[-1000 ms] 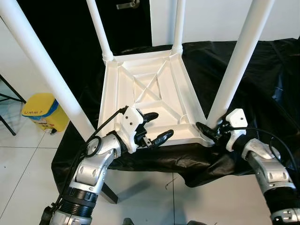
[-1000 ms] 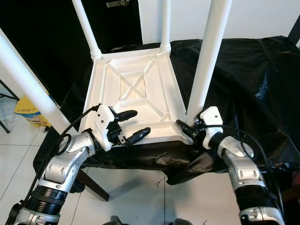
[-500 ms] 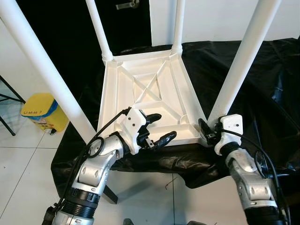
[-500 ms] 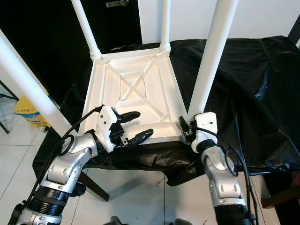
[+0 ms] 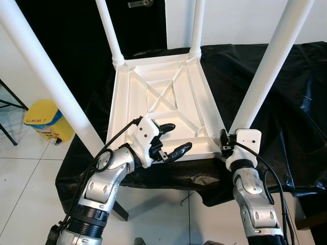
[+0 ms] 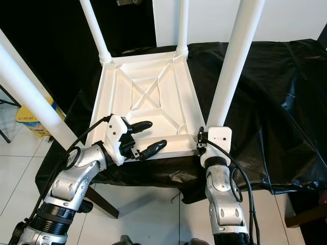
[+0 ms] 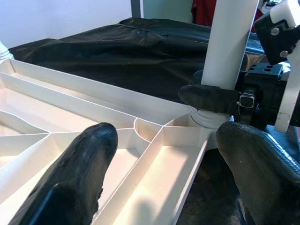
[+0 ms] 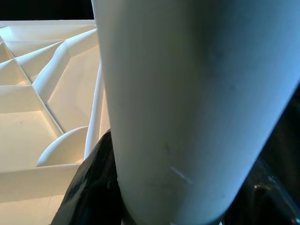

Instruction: Building children table

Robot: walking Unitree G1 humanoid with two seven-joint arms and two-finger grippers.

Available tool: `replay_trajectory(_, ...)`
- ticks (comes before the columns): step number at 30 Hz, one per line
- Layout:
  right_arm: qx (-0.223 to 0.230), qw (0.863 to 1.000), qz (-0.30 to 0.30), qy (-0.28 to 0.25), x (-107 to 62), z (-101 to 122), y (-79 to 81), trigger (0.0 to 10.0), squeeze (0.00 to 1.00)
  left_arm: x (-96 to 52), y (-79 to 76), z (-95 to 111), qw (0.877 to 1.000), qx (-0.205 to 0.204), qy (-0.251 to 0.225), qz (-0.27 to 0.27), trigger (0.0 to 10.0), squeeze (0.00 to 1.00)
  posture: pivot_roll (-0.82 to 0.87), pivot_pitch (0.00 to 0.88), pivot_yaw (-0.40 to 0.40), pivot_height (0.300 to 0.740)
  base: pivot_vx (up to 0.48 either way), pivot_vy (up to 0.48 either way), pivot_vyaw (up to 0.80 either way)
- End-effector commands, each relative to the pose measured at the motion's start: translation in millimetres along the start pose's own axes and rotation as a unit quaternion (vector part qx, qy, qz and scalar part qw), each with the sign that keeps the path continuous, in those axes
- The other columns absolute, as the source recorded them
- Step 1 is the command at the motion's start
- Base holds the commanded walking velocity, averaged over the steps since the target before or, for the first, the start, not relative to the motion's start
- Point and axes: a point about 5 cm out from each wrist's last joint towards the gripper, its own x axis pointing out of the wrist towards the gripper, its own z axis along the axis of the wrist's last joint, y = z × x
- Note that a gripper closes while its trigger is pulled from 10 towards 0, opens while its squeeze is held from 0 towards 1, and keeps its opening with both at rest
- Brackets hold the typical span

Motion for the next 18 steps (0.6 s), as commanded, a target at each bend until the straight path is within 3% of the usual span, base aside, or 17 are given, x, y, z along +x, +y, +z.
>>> replay_trajectory(1,-0.014,1.0,-0.017,0.016,-1.0,-6,-7.1,10.0,0.0,-0.5,2.8,-4,1.0,-0.003,0.004,0.015,10.0,0.0,-0.12,0.045,0.036,0.74,0.0,0.0,0.0)
replay_trajectory(3,-0.015,1.0,-0.016,0.011,-0.3,-4,-8.1,10.0,0.0,0.0,3.6,-3,1.0,-0.003,0.003,0.016,10.0,0.0,-0.12,0.045,0.036,0.74,0.0,0.0,0.0)
replay_trajectory(4,-0.016,1.0,-0.013,0.008,0.0,-3,-8.5,10.0,0.87,-0.2,4.0,-3,1.0,-0.003,0.002,0.017,10.0,0.0,-0.12,0.044,0.035,0.74,0.0,0.0,0.0)
replay_trajectory(5,-0.016,1.0,-0.009,0.007,0.1,-3,-8.4,10.0,1.0,-0.4,4.3,-3,1.0,-0.003,0.003,0.017,10.0,0.0,-0.12,0.044,0.035,0.74,0.0,0.0,0.0)
replay_trajectory(17,-0.01,0.999,0.035,-0.031,-6.9,9,-9.9,10.0,1.0,-4.7,9.3,-3,0.999,0.002,0.004,0.036,10.0,0.0,-0.1,0.056,0.025,0.74,0.0,0.0,0.0)
replay_trajectory(18,-0.011,0.998,0.042,-0.033,-11.2,8,-10.1,10.0,0.0,-6.6,11.4,-3,0.999,0.003,0.004,0.041,10.0,0.0,-0.1,0.06,0.025,0.74,0.0,0.0,0.0)
